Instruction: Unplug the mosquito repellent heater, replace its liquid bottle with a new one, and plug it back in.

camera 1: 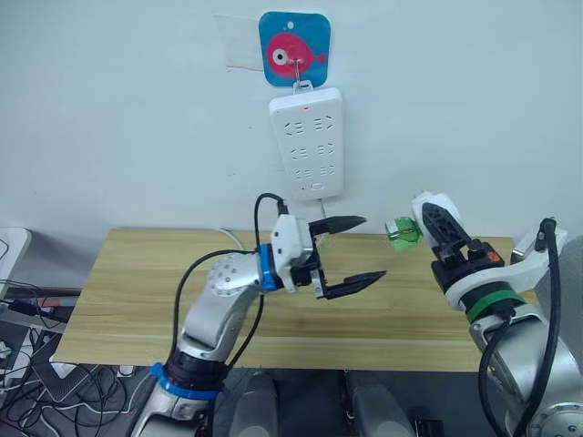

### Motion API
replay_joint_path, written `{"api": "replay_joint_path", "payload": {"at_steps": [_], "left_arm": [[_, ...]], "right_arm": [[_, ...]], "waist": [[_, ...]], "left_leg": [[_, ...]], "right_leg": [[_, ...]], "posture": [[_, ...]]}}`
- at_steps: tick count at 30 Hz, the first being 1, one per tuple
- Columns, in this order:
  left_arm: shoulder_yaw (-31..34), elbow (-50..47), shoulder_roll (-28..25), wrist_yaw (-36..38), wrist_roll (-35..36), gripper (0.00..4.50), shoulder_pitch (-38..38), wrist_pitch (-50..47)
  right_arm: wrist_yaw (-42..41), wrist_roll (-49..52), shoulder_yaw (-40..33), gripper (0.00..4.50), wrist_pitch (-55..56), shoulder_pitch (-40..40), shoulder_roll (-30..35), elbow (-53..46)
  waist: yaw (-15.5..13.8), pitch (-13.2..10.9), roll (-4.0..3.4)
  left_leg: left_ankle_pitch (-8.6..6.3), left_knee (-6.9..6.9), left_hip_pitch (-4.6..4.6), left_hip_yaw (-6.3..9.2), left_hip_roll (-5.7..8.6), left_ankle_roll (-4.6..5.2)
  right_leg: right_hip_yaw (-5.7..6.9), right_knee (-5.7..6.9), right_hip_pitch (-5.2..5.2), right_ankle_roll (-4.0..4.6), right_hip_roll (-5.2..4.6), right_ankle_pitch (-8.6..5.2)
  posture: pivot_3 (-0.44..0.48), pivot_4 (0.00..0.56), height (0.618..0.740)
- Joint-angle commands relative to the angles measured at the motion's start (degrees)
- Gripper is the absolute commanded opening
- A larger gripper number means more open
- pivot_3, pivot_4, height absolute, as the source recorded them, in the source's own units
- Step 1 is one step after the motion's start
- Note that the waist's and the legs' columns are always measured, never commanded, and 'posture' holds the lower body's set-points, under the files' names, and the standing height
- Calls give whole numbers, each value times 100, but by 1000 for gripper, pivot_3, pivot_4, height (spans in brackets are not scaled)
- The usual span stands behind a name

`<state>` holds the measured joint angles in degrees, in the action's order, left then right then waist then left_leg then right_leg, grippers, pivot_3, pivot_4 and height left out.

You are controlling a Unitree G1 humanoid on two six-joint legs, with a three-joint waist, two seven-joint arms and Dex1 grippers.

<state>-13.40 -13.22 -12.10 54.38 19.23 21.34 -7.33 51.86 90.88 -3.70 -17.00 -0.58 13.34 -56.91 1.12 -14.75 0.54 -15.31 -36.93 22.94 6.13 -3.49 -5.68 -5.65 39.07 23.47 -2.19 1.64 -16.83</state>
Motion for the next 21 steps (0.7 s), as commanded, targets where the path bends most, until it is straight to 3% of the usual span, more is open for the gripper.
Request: {"api": "replay_joint_path", "payload": {"at_steps": [1,17,21], "left_arm": [[-86,137,177,-206,-149,4468,160,340],[-274,767,364,-248,-320,4468,424,925],[-250,786,423,-296,-293,3564,433,891]], "right_arm": [[-28,-28,208,2920,264,45,3,-309],[-44,-42,619,2920,530,103,296,-309],[-63,-32,663,2920,536,64,360,-309]], "waist": [[20,0,0],[40,1,0],[40,1,0]], "left_leg": [[1,0,1,0,0,-1],[3,-1,2,2,1,-5],[2,-1,2,3,1,-4]], "right_leg": [[0,-1,0,0,0,0],[2,1,0,1,0,0],[2,1,0,1,0,0]], "posture": [[43,225,740],[39,238,740],[39,242,740]]}}
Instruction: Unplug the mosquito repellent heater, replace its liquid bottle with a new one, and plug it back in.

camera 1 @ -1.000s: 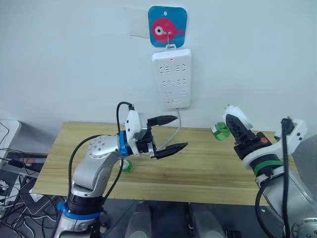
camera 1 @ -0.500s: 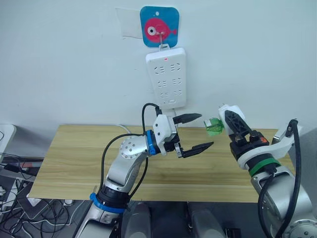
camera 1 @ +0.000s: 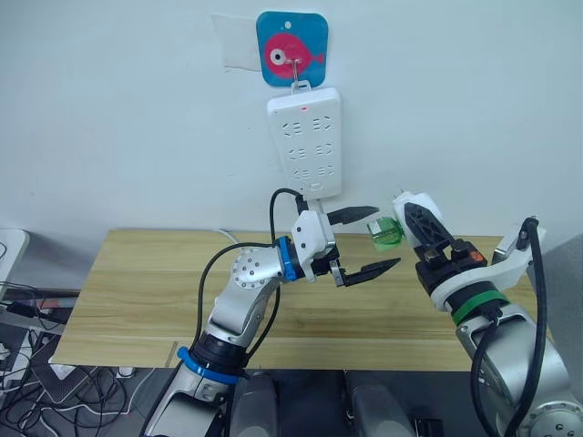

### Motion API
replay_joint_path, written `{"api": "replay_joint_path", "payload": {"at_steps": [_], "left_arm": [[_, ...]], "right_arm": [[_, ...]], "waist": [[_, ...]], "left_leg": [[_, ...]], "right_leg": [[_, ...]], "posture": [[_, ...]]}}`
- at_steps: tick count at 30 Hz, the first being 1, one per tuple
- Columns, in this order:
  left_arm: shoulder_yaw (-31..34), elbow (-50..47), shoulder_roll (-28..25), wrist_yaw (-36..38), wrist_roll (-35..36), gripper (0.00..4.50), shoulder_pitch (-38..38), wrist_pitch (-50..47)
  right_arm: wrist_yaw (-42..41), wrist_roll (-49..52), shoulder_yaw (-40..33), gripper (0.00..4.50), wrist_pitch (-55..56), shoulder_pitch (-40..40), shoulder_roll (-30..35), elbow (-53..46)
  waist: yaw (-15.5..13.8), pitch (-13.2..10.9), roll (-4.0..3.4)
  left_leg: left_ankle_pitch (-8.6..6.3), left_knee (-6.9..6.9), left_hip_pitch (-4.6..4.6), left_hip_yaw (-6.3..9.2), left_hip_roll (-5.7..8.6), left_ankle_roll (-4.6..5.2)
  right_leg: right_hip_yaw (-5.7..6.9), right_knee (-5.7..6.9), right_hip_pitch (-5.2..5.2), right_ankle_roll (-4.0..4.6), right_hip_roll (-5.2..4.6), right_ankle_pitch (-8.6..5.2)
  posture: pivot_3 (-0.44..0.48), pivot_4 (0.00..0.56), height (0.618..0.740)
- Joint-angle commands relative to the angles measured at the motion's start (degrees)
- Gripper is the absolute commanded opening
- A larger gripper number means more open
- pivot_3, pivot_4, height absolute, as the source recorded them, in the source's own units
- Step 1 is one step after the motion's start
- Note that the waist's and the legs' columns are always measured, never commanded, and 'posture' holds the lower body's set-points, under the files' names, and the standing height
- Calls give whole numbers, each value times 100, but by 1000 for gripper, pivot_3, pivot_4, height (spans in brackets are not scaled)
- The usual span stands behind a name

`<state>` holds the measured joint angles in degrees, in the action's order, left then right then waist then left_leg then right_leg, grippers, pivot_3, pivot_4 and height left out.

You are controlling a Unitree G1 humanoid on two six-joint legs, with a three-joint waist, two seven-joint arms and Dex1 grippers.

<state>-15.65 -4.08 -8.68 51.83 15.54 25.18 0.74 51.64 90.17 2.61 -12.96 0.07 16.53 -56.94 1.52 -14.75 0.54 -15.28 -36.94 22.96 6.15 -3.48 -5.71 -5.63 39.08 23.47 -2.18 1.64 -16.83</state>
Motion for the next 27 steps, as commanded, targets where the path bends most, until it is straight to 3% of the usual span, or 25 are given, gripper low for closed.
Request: {"api": "replay_joint_path", "payload": {"at_steps": [1,4,5,27], "left_arm": [[-36,-129,88,-44,74,3287,44,87],[-52,-129,115,-50,77,2345,44,80],[-57,-122,119,-46,73,2234,50,79],[-89,39,133,-149,-110,2235,142,59]], "right_arm": [[-50,43,38,2920,141,2,50,-306],[-58,34,49,2920,163,-3,91,-306],[-58,35,52,2920,174,-1,100,-306],[-70,25,113,2920,264,-11,156,-306]], "waist": [[0,0,0],[1,0,0],[1,0,0],[1,0,0]], "left_leg": [[0,0,0,0,0,0],[0,0,0,0,0,0],[0,0,0,0,0,-1],[0,0,-1,1,0,-1]], "right_leg": [[0,0,0,0,0,0],[1,1,0,0,0,0],[0,0,0,0,0,0],[1,1,-1,0,0,0]], "posture": [[39,242,740],[37,242,740],[37,242,740],[40,250,740]]}}
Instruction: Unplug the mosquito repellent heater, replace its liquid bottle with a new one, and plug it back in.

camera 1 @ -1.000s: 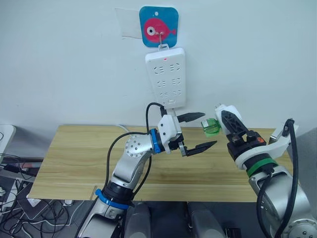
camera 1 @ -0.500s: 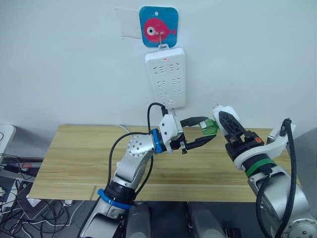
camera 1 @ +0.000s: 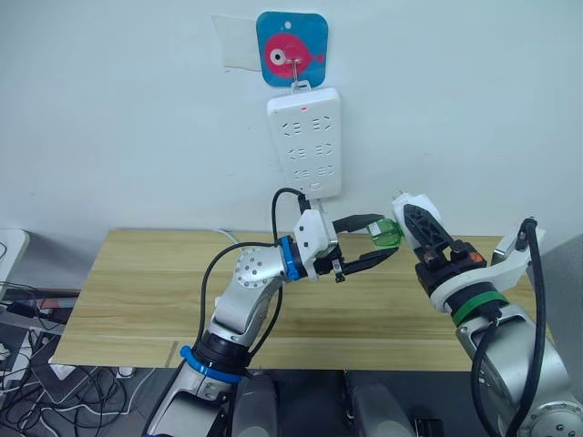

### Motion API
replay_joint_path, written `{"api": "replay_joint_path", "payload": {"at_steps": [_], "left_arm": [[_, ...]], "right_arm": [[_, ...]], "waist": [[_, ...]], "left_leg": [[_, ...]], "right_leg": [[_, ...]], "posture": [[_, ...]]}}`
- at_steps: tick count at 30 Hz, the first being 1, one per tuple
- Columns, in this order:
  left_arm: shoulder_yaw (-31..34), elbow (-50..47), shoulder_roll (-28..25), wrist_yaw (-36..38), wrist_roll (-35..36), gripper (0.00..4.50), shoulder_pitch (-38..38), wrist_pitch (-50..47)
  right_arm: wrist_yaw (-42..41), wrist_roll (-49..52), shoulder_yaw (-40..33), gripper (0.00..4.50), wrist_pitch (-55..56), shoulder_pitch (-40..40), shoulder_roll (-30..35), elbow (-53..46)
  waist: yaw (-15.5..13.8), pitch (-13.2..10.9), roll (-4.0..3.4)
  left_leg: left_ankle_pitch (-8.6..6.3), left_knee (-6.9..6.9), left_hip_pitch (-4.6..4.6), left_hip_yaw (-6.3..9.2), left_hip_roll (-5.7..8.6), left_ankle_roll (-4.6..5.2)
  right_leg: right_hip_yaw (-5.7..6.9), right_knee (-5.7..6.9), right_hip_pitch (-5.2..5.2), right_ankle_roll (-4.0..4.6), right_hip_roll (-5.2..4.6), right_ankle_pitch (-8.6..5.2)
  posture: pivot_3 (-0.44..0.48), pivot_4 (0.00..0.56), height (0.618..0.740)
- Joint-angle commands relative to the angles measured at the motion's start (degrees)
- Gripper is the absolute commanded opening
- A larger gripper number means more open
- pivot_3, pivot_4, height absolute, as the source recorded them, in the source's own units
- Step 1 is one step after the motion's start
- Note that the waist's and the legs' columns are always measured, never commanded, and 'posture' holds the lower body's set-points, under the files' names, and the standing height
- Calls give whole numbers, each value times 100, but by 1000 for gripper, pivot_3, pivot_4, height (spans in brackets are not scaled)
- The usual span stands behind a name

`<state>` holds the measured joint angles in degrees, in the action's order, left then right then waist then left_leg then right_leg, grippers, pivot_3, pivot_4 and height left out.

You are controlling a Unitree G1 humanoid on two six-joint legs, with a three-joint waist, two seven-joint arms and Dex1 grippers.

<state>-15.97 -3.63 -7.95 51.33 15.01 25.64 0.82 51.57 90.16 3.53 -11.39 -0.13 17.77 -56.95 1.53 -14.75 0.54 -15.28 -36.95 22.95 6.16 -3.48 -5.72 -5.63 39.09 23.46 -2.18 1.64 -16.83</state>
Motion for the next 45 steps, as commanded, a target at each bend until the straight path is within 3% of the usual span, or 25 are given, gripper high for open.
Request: {"api": "replay_joint_path", "payload": {"at_steps": [1,5,12,16,19,24,30,35,45], "left_arm": [[-56,-1,61,-90,-47,2235,101,50],[-71,18,38,12,15,2235,107,45],[-22,244,8,245,118,2235,215,142],[11,556,-69,687,230,2235,385,358],[31,1065,-114,1093,197,2235,539,784],[58,1560,-85,1584,218,2235,693,1397],[153,1914,-135,2683,570,2235,773,2780],[182,2137,-162,2986,690,2235,822,3203],[105,2421,-74,2796,447,2235,921,3569]], "right_arm": [[-69,33,30,2920,111,16,29,-305],[-123,77,50,4344,123,-10,36,-305],[-578,775,-355,4465,111,-340,503,-305],[-1935,2252,-1480,4465,-352,-1328,1718,-236],[-4728,2284,-2960,4465,-1815,-2471,2906,926],[-6841,2284,-3978,4465,-3531,-2492,3809,2638],[-8249,2284,-3448,4465,-5485,-1365,4744,4272],[-8675,2284,-2894,4465,-6146,-576,5068,4793],[-7962,2284,-2050,4465,-6072,578,4524,4962]], "waist": [[0,0,0],[1,0,0],[0,0,0],[-7,0,-1],[-3,-1,-3],[42,-9,12],[11,-11,15],[-15,-16,16],[-22,-29,35]], "left_leg": [[0,0,0,0,0,1],[0,-1,-1,0,0,1],[0,-2,0,0,1,1],[-3,-2,-1,1,6,5],[-3,-3,-8,-1,8,7],[-1,-5,-16,-13,9,12],[2,-4,-19,-17,8,17],[1,-8,-9,-19,8,18],[1,-12,-8,-12,9,18]], "right_leg": [[0,0,0,0,0,0],[0,1,0,0,0,0],[1,0,-2,0,0,0],[2,-3,-11,0,-5,0],[1,-5,-18,0,-5,0],[-12,-5,-31,0,-4,3],[-9,-6,-29,1,-1,4],[-1,-9,-28,1,-5,4],[5,-6,-28,-2,-6,6]], "posture": [[40,250,740],[38,250,740],[24,250,740],[16,251,740],[8,250,740],[-11,248,740],[13,258,740],[29,264,740],[46,271,740]]}}
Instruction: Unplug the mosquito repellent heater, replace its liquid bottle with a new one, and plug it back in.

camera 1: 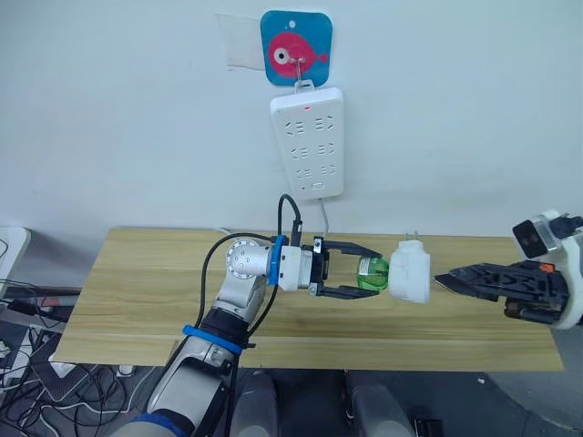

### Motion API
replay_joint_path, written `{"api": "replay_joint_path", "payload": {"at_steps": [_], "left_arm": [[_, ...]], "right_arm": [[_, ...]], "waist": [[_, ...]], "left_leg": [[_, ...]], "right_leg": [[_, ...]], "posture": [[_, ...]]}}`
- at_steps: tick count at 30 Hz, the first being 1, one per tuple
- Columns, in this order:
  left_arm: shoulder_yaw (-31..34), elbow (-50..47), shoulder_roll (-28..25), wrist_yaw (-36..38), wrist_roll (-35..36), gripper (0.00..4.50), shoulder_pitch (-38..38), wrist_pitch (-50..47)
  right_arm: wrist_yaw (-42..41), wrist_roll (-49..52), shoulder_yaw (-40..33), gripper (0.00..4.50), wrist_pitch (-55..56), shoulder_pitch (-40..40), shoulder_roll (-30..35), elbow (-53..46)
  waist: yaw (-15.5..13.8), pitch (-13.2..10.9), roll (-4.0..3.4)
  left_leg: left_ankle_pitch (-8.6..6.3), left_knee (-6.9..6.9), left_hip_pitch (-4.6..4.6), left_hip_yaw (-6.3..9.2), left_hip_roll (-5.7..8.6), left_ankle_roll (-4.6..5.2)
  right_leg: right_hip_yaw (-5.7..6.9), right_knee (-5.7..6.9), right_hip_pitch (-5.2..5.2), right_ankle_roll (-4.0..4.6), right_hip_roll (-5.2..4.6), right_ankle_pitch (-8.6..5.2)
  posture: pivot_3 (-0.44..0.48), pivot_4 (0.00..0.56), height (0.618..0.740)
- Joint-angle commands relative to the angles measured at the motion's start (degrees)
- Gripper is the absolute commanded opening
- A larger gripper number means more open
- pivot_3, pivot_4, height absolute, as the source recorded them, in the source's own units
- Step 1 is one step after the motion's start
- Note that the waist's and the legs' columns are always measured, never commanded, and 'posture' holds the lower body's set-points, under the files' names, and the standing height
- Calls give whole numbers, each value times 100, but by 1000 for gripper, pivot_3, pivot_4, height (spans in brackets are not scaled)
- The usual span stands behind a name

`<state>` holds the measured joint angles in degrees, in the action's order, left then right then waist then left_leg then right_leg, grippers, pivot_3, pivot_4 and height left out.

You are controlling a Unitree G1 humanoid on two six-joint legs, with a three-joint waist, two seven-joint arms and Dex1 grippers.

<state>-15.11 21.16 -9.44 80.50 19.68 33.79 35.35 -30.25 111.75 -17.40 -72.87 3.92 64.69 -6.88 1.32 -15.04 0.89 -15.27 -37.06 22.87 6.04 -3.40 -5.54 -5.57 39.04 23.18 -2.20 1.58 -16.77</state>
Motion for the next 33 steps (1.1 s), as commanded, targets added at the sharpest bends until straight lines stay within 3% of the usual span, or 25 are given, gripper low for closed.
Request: {"api": "replay_joint_path", "payload": {"at_steps": [1,9,16,31,33], "left_arm": [[13,-43,83,-136,-34,2235,117,130],[-66,-110,86,-206,-124,2235,91,128],[-70,170,43,-357,-513,2235,211,485],[-321,326,0,-835,-981,2235,384,658],[-328,368,-9,-891,-1002,2235,398,642]], "right_arm": [[330,125,74,4465,107,254,-280,-53],[1009,125,117,4465,235,549,-903,-203],[738,125,129,4465,-64,361,-515,-213],[1479,125,210,4465,204,493,-817,-199],[1458,125,179,3882,159,414,-719,-236]], "waist": [[-3,-1,1],[-43,-1,0],[-89,0,-2],[-120,0,-1],[-121,0,-1]], "left_leg": [[0,0,0,0,0,0],[0,0,-1,4,-1,0],[0,1,-3,3,-1,0],[0,1,0,4,-1,0],[0,1,0,5,-1,0]], "right_leg": [[0,0,0,0,0,0],[4,3,0,0,0,0],[4,3,0,1,0,0],[4,3,1,0,0,2],[5,4,1,0,0,2]], "posture": [[46,271,740],[57,266,740],[58,258,740],[64,260,740],[64,260,740]]}}
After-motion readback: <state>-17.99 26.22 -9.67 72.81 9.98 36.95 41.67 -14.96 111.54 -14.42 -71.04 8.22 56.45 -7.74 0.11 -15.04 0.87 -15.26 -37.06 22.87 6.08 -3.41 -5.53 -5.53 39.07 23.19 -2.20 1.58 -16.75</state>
